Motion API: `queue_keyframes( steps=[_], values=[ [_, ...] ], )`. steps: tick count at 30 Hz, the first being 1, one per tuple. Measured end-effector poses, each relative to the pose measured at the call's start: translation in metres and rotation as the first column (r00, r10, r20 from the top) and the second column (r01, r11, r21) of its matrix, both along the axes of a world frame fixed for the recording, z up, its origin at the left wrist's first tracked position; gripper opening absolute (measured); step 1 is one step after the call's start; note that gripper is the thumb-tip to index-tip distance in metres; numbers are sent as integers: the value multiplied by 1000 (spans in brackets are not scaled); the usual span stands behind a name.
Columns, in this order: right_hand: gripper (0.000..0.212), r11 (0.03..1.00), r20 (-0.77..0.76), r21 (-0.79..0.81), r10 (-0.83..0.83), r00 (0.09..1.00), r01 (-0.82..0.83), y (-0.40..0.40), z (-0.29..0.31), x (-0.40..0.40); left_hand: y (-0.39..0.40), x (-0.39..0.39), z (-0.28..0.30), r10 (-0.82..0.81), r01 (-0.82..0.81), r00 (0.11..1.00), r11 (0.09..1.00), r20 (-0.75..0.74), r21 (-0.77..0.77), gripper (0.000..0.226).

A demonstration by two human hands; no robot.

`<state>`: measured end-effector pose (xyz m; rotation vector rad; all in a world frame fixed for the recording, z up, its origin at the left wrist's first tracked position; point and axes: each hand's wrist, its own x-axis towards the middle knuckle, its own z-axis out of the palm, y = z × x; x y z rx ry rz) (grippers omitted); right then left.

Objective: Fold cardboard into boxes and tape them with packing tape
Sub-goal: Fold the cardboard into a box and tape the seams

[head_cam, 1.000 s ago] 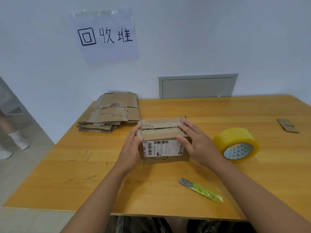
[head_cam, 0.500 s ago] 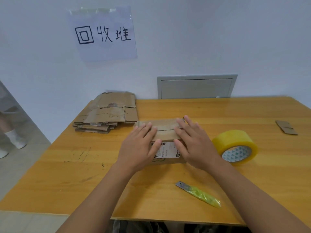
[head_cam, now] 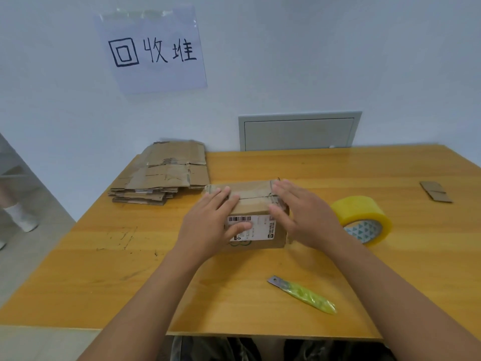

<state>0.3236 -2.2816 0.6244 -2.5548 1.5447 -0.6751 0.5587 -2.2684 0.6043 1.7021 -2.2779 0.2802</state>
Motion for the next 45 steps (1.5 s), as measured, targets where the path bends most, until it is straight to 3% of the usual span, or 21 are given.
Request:
queue_keyframes(
  steps=[2, 4, 7, 9, 16, 27, 36, 38, 45],
  values=[
    [71, 993, 73, -67, -88, 993, 93, -1, 7, -19, 0, 0, 0, 2, -2, 1000, 1000, 21, 7, 86],
    [61, 974, 46, -77, -209, 977, 212, -3, 12, -44, -1, -1, 0, 2, -2, 1000, 1000, 21, 0, 88],
    [51, 934, -284, 57, -324, 902, 353, -2, 16, -76, -2, -3, 1, 2, -3, 1000, 1000, 21, 15, 90],
    [52, 917, -407, 116, -307, 860, 382, 1, 16, -86, -3, -5, 1, 1, -2, 1000, 1000, 26, 17, 90],
    [64, 924, -432, 164, -248, 867, 346, -4, 26, -92, -6, -15, 5, 12, -12, 1000, 1000, 22, 18, 93],
    [51, 931, -194, 186, -277, 941, 313, -5, 23, -96, -17, -24, 2, 27, -27, 1000, 999, 7, -17, 91],
    [43, 969, -170, 70, -224, 960, 238, 0, 28, -84, -23, -28, 6, 89, -89, 996, 996, -23, 0, 96],
    [33, 975, -78, 55, -211, 974, 216, 3, 36, -83, -22, -29, 7, 87, -87, 996, 996, -31, 3, 93],
    [29, 992, 227, -12, -119, 967, 125, 11, 107, -71, -24, -28, 10, 75, -72, 996, 997, -55, 41, 82]
  ],
)
